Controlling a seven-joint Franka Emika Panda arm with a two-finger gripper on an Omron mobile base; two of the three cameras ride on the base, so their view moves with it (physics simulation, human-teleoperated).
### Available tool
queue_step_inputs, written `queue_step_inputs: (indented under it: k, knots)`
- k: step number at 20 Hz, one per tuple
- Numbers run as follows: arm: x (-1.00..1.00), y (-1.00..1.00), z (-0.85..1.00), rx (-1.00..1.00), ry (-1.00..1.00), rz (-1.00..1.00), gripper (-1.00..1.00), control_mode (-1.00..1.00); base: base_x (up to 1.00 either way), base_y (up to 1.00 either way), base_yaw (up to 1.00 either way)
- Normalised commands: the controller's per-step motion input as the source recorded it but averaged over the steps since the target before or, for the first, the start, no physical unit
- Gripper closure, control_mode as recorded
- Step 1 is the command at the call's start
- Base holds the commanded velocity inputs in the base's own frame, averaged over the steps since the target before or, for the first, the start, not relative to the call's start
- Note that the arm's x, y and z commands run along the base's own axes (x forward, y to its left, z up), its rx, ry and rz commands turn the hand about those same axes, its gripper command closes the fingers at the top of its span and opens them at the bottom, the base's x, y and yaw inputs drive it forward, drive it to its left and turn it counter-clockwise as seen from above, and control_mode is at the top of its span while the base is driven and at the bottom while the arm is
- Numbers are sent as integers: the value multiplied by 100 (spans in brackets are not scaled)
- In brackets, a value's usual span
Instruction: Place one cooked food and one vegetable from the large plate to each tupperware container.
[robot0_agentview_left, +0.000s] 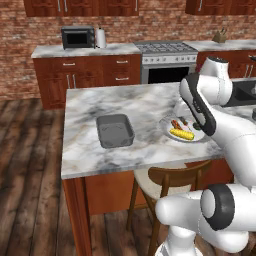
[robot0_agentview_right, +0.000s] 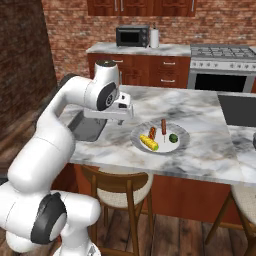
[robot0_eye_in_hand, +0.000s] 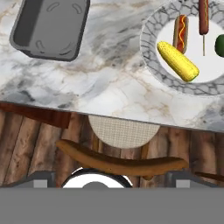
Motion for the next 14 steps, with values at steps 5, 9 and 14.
queue_step_inputs:
  k: [5, 9, 14]
  knots:
    - [31, -52, -64, -12, 8, 20, -100, -100, 0, 0, 0]
    - [59, -49, -80, -22, 15, 8, -100, -100, 0, 0, 0]
    - [86, -50, -61, -15, 15, -9, -100, -100, 0, 0, 0]
